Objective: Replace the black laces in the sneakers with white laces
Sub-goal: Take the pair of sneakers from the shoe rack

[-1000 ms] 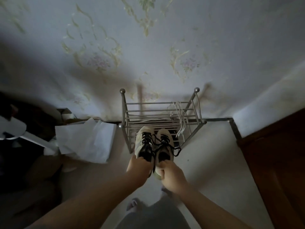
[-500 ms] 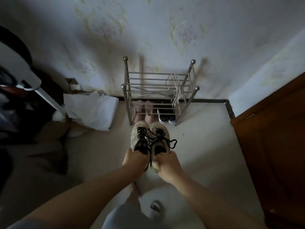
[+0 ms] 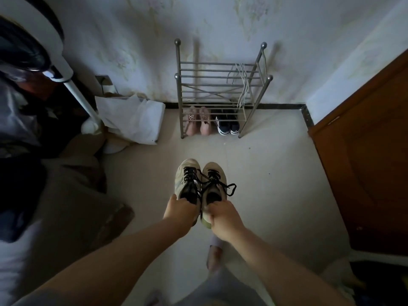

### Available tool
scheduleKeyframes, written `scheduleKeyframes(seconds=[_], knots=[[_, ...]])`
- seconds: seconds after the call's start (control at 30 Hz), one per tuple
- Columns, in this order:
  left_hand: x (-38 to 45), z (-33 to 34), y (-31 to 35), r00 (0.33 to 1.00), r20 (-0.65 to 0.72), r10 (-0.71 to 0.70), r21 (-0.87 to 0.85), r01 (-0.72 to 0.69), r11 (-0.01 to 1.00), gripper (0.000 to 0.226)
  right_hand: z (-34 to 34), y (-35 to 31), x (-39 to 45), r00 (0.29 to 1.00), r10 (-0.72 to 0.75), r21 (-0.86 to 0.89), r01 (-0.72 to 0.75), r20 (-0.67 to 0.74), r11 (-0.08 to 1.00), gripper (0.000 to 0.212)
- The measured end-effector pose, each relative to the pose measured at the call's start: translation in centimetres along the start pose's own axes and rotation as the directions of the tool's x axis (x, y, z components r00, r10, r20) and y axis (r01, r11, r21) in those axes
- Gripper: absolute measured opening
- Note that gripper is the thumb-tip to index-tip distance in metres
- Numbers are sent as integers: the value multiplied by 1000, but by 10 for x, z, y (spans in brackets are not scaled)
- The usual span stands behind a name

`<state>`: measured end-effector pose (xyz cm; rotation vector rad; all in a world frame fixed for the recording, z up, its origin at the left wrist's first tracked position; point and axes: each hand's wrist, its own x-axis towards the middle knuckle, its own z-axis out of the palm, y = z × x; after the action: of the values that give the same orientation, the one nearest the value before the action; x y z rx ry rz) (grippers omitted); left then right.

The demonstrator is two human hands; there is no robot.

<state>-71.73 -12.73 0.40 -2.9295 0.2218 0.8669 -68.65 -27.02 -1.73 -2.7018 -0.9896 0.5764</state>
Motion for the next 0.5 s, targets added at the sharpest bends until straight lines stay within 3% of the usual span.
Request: scheduleKeyframes(seconds=[0.23,0.3,0.37,0.5], knots=[[-91,102,-15,999,41,27,39,-29,999,32,75,-98,-54,986,93,28,-98,139,995,18],[-113,124,-13,998,56,30,10,-30,999,26,94,-115,-72,991,70,65,-78,113,995,23],[-131,142,-10,997,58,42,7,-43,999,24,105,-131,-89,995,56,90,-64,85,994,10],[-156,172,7,997,50,58,13,-59,998,28,132,-142,-119,994,82,98,-89,67,991,17]])
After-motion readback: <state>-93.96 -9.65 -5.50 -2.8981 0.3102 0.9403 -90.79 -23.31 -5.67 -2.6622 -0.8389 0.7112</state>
